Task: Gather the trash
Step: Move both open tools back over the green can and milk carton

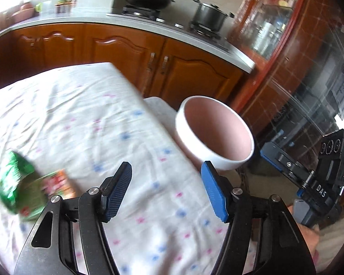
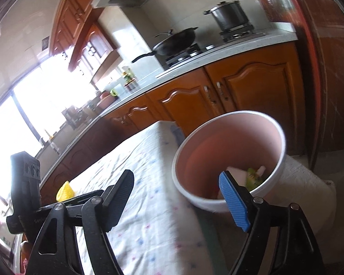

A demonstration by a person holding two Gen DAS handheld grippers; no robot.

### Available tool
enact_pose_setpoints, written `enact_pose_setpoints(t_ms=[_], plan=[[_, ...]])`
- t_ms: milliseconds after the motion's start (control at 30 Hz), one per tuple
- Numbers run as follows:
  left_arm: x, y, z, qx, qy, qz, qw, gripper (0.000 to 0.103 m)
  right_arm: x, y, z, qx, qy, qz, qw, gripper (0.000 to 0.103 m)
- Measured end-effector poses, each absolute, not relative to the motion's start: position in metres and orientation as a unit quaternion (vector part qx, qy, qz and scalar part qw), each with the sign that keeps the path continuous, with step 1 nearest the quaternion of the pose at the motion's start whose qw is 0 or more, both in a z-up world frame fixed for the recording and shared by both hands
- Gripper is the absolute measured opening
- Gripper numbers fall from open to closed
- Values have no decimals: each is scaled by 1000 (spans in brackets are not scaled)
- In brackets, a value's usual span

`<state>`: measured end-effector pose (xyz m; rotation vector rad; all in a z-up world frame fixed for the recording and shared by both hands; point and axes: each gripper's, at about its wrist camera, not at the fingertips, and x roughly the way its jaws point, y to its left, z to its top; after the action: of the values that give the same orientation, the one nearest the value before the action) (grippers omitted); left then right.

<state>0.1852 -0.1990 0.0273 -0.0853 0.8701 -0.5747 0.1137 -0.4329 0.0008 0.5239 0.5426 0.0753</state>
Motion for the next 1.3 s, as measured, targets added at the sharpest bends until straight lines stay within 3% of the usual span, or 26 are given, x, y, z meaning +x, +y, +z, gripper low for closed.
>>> enact_pose_setpoints(t_ms=[900, 1300], plan=[[151, -58, 1, -93, 410, -163, 893, 64, 117, -321, -28, 210, 329, 134, 911, 81], [176, -34, 10, -18, 396, -161, 904, 64, 142, -267, -26, 82, 370, 196, 904, 87]])
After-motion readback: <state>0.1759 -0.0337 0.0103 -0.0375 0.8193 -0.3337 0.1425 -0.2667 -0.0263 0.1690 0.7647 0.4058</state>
